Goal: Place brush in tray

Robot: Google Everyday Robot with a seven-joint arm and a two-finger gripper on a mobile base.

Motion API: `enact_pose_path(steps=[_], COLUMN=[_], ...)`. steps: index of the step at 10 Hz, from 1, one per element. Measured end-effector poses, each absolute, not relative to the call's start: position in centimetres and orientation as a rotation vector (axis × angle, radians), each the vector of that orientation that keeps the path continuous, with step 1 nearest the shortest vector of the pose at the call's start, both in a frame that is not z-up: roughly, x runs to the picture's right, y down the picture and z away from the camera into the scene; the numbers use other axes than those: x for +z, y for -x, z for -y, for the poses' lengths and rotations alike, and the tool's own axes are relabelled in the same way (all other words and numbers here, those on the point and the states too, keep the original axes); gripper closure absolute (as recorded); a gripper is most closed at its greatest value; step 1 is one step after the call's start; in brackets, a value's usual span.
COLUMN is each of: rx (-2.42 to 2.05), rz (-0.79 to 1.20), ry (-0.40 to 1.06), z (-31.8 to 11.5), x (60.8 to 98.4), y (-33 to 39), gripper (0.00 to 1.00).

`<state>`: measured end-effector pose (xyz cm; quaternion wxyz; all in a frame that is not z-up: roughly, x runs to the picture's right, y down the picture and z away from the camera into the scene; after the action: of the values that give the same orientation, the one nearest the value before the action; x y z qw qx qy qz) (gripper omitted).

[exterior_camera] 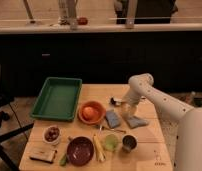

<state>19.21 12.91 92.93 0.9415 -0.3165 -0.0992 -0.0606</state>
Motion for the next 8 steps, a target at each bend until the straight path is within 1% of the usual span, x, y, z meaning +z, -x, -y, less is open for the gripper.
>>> enact_pose_path(steps=[2, 5, 8], rx=[-0.085, -0.002, 0.045], rz=[0.185, 0.158, 0.163], ry=[0.629, 0.607, 0.604], z=[-12.2, -9.6, -8.2], x=[92.1, 90.8, 91.1], y=[-19.9, -24.0, -25.9], gripper=[0.2, 0.2, 0.2])
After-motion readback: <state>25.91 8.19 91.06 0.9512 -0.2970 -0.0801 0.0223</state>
